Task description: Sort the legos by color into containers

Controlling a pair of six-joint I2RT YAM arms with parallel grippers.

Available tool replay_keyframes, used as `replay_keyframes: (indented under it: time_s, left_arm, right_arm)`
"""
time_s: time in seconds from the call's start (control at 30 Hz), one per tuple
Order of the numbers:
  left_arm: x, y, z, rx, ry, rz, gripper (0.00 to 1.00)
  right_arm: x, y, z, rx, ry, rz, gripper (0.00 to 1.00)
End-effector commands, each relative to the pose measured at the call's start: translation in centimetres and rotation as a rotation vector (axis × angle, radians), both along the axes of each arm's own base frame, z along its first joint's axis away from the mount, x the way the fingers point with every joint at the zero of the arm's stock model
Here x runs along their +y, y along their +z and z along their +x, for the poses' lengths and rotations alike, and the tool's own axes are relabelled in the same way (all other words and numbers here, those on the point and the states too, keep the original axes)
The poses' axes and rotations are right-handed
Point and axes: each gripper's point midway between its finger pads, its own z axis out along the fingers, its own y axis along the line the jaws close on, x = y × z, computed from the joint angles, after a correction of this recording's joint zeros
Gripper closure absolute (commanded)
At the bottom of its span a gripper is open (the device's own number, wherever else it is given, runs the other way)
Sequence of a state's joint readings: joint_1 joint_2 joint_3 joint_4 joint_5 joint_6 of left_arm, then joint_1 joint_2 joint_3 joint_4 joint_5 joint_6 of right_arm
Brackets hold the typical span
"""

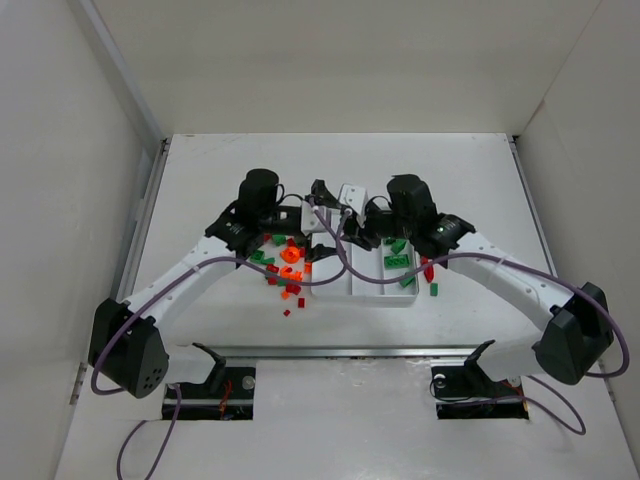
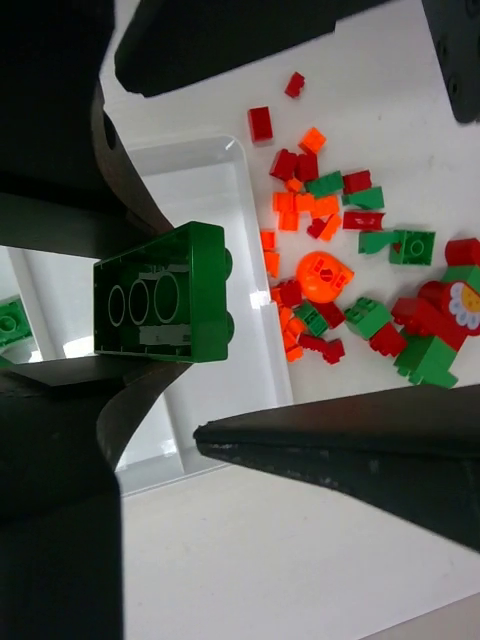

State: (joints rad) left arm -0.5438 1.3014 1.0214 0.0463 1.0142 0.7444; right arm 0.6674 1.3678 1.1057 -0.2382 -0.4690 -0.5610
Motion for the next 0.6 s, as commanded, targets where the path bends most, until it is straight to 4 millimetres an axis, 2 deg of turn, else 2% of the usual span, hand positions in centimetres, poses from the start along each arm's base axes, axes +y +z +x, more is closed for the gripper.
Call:
replay_keyframes:
  time_s: [0.0, 0.03, 0.07, 0.13, 0.17, 0.2, 0.23, 0.27, 0.3, 0.33, 0.37, 0.43, 0.47, 0.5, 0.57]
  left_arm:
    - [-0.4, 1.5, 0.2, 0.035, 0.034, -0.047, 0.00]
    - [-0.4, 1.3, 0.5, 0.064, 0.063, -0.052, 0.00]
    - [-0.3, 1.0, 0.8, 0.093, 0.096, -0.056, 0.00]
    - [0.2, 0.3, 2.0, 0.171, 0.217, -0.068, 0.00]
    - [0.4, -0.1, 2.5, 0.199, 0.266, -0.069, 0.00]
    - [0.7, -0.4, 3.1, 0.221, 0.317, -0.073, 0.00]
    - [1.5, -1.0, 4.6, 0.240, 0.430, -0.067, 0.00]
    - [2.0, -1.7, 5.2, 0.297, 0.504, -0.071, 0.00]
    - [2.5, -1.9, 6.0, 0.310, 0.569, -0.076, 0.00]
    - [3.2, -2.5, 6.7, 0.321, 0.634, -0.073, 0.00]
    - [4.5, -3.3, 7.9, 0.316, 0.745, -0.065, 0.00]
    - [6.0, -4.1, 9.1, 0.323, 0.854, -0.062, 0.00]
    - [6.6, -4.6, 9.4, 0.320, 0.892, -0.054, 0.00]
    - [7.4, -5.1, 9.8, 0.309, 0.945, -0.048, 0.00]
    - [8.0, -5.5, 10.1, 0.287, 0.972, -0.039, 0.00]
  right_arm:
    - [-0.1, 2.0, 1.4, 0.006, -0.096, 0.049, 1.00]
    - [-0.3, 1.5, 1.4, 0.031, -0.125, 0.049, 1.00]
    - [-1.2, 1.4, 2.5, 0.039, -0.191, 0.058, 1.00]
    - [-2.5, -0.5, 2.8, 0.142, -0.277, 0.070, 1.00]
    - [-3.4, -1.1, 3.3, 0.168, -0.333, 0.071, 1.00]
    - [-4.8, -2.5, 4.1, 0.213, -0.400, 0.065, 1.00]
    - [-5.3, -3.0, 4.6, 0.271, -0.469, 0.087, 1.00]
    - [-6.2, -3.6, 5.0, 0.299, -0.527, 0.093, 1.00]
    - [-7.8, -4.3, 6.3, 0.315, -0.627, 0.094, 1.00]
    - [-8.7, -6.0, 6.5, 0.361, -0.690, 0.075, 1.00]
    - [-9.4, -6.6, 6.8, 0.404, -0.760, 0.086, 1.00]
    - [-11.4, -8.3, 7.5, 0.437, -0.905, 0.051, 1.00]
    - [-12.0, -10.0, 7.6, 0.491, -0.961, 0.035, 1.00]
    - [-11.9, -10.5, 7.6, 0.516, -0.975, 0.029, 1.00]
    - [-13.0, -12.3, 8.0, 0.567, -1.036, -0.002, 1.00]
